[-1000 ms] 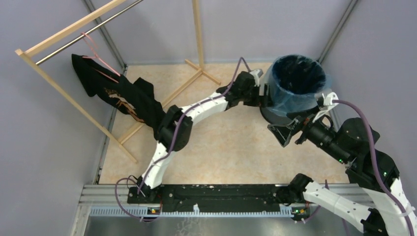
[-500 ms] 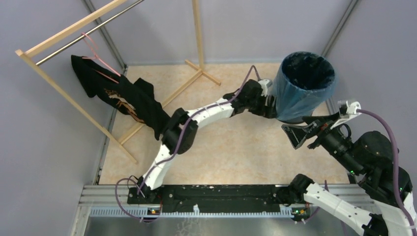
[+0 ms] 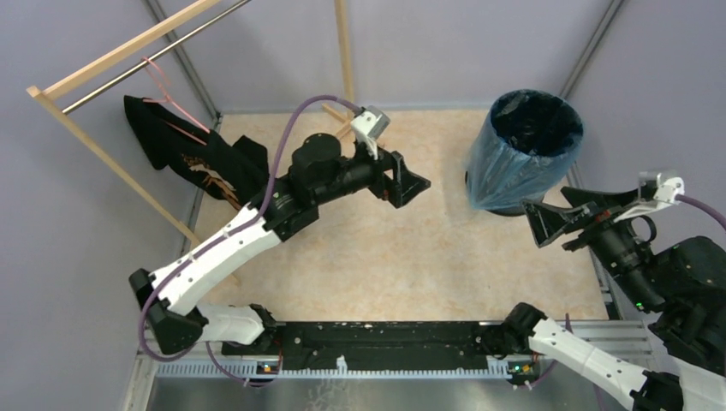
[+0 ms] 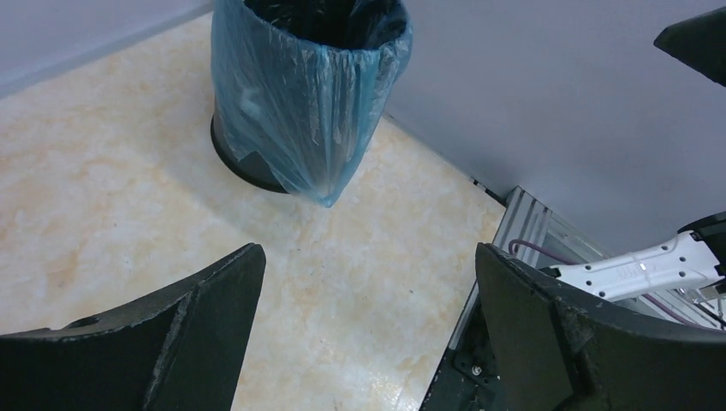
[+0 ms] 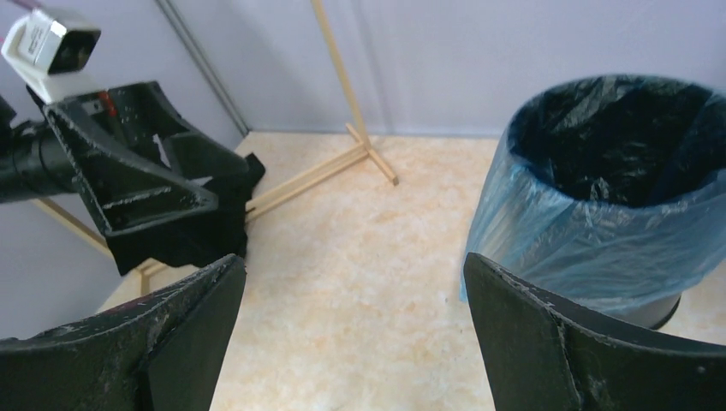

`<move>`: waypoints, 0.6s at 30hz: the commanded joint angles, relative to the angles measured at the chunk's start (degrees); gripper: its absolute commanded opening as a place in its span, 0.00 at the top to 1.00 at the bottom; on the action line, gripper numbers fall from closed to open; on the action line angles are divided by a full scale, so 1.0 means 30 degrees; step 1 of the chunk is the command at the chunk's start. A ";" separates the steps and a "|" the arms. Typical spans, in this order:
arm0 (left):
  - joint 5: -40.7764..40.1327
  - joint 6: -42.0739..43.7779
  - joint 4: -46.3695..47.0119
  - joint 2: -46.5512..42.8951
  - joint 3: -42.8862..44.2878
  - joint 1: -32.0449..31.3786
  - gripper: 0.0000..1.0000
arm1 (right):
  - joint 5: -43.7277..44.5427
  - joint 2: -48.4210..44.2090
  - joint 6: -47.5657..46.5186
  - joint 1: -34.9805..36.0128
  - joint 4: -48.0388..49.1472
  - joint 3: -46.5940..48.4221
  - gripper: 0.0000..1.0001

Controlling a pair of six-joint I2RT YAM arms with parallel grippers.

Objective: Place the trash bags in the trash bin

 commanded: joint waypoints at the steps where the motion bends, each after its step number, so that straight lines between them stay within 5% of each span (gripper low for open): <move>1: -0.0278 0.0703 0.1164 -0.1741 -0.0726 -0.0024 0.01 | -0.0059 0.1228 -0.0219 0.0273 0.0073 0.1859 0.01; 18: -0.4159 0.5774 -0.0155 -1.1487 -0.0412 -0.0026 0.01 | -0.1554 0.2524 0.0871 0.0273 0.0472 0.3640 0.01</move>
